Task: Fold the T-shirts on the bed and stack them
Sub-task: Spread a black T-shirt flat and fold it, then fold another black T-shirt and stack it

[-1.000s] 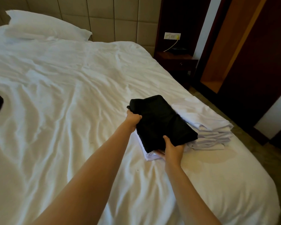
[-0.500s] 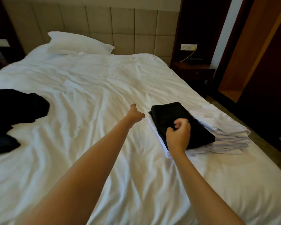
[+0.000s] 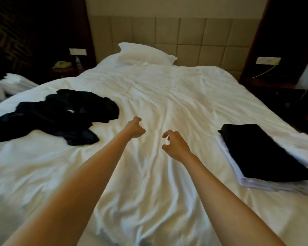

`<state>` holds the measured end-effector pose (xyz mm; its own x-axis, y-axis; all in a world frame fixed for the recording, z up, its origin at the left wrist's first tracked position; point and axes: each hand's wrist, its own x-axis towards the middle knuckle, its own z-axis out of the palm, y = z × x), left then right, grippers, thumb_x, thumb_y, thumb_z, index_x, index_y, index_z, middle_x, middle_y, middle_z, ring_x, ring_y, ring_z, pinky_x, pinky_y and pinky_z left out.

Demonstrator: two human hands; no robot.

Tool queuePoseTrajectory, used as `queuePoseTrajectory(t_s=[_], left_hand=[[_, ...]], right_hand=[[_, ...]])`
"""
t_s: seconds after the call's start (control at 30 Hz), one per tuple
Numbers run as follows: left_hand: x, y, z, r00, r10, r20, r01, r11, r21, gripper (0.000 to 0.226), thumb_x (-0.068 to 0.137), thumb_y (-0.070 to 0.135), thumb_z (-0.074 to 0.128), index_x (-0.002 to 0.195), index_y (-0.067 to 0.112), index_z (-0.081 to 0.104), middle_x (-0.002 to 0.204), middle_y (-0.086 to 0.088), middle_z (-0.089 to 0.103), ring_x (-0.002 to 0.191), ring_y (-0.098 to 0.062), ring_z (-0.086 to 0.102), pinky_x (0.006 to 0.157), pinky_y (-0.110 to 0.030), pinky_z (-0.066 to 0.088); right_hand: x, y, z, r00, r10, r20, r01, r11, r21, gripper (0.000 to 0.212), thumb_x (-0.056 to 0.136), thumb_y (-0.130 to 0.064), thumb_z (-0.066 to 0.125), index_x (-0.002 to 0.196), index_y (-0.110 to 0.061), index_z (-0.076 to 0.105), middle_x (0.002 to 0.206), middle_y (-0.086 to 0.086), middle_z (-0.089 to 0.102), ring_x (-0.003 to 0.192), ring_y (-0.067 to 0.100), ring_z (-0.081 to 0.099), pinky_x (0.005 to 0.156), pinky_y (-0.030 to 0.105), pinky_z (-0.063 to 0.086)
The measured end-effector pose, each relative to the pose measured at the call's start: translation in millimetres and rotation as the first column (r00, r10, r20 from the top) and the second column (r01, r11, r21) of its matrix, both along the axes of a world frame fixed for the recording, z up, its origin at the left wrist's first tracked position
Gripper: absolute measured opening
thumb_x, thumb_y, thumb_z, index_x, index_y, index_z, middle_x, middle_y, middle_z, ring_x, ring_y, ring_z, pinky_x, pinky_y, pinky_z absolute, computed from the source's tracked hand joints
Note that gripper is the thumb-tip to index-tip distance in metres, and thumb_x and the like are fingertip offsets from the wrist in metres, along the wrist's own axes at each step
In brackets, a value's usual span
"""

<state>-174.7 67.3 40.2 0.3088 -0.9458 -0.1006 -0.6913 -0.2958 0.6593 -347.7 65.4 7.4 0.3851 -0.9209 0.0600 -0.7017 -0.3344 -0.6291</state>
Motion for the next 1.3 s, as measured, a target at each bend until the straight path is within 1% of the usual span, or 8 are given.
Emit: queuePoseTrajectory(t_s=[0.17,0.37,0.63,0.73,0.87,1.1,1.23,1.3], left_hand=[[62,31,-29,0.978,0.058,0.199,-0.081,0.990,0.111,0.056,0.093,0.011,0.050,0.145,0.008,0.027,0.144,-0.017,0.035,0.124,-0.032,0.045,0.094,-0.034,0.040],[117,51,-77,0.888,0.041,0.458,-0.195,0.936,0.294,0.053,0.094,0.020,0.051,0.143,0.010,0.031,0.145,-0.015,0.028,0.128,-0.035,0.037,0.104,-0.043,0.035],[153,26,-113,0.616,0.026,0.788,-0.227,0.963,0.145,0.040,0.097,0.020,0.047,0.135,0.019,0.036,0.148,-0.020,0.018,0.137,-0.038,0.020,0.111,-0.043,0.019],[166,15,-120,0.760,0.269,0.591,-0.310,0.950,-0.035,0.028,0.096,0.009,0.039,0.122,0.016,0.048,0.136,-0.020,0.039,0.124,-0.037,0.037,0.101,-0.042,0.029],[173,19,-126,0.865,0.488,0.117,-0.457,0.862,-0.222,0.026,0.086,-0.007,0.037,0.087,0.009,0.057,0.088,-0.013,0.056,0.072,-0.028,0.045,0.052,-0.031,0.029],[136,51,-130,0.979,0.204,-0.008,-0.204,0.975,-0.093,0.039,0.082,-0.011,0.034,0.064,0.022,0.044,0.066,-0.002,0.044,0.063,-0.019,0.038,0.058,-0.028,0.030],[97,73,-116,0.999,-0.016,-0.039,0.017,1.000,0.011,0.039,0.081,-0.013,0.035,0.064,0.021,0.043,0.065,0.004,0.043,0.060,-0.007,0.038,0.055,-0.014,0.030],[71,85,-111,0.974,-0.176,-0.145,0.181,0.983,0.025,0.041,0.083,-0.015,0.037,0.064,0.021,0.043,0.065,0.005,0.042,0.058,0.001,0.041,0.058,-0.009,0.034]], right_hand=[[59,14,-25,0.988,0.156,-0.012,-0.154,0.983,0.100,0.037,0.092,-0.018,0.053,0.128,-0.016,0.045,0.129,0.005,0.041,0.098,0.018,0.050,0.084,0.029,0.044],[103,23,-56,0.956,0.287,-0.065,-0.267,0.940,0.213,0.041,0.091,-0.016,0.050,0.132,-0.015,0.044,0.134,0.007,0.039,0.115,0.025,0.050,0.096,0.035,0.043],[115,6,-94,0.952,0.272,-0.141,-0.238,0.946,0.219,0.036,0.092,-0.021,0.046,0.128,-0.022,0.047,0.132,0.002,0.041,0.122,0.019,0.043,0.103,0.033,0.034],[114,1,-104,0.964,0.255,-0.074,-0.229,0.939,0.256,0.033,0.091,-0.022,0.048,0.124,-0.024,0.050,0.131,0.000,0.042,0.123,0.016,0.044,0.105,0.032,0.032],[114,-5,-111,0.972,0.236,-0.003,-0.223,0.925,0.307,0.030,0.088,-0.021,0.052,0.119,-0.024,0.054,0.115,-0.005,0.041,0.111,0.013,0.046,0.105,0.031,0.033],[123,-8,-113,0.979,0.096,0.181,-0.166,0.888,0.429,0.008,0.092,-0.029,0.055,0.091,-0.030,0.063,0.122,0.010,0.056,0.118,0.025,0.053,0.105,0.038,0.038],[117,6,-95,0.937,-0.031,0.347,-0.188,0.794,0.578,0.035,0.100,-0.024,0.043,0.123,-0.002,0.059,0.127,0.010,0.057,0.121,0.021,0.051,0.101,0.024,0.036],[111,11,-87,0.919,-0.059,0.390,-0.227,0.730,0.644,0.040,0.101,-0.030,0.039,0.125,-0.003,0.056,0.119,0.004,0.058,0.113,0.015,0.052,0.092,0.021,0.036]])
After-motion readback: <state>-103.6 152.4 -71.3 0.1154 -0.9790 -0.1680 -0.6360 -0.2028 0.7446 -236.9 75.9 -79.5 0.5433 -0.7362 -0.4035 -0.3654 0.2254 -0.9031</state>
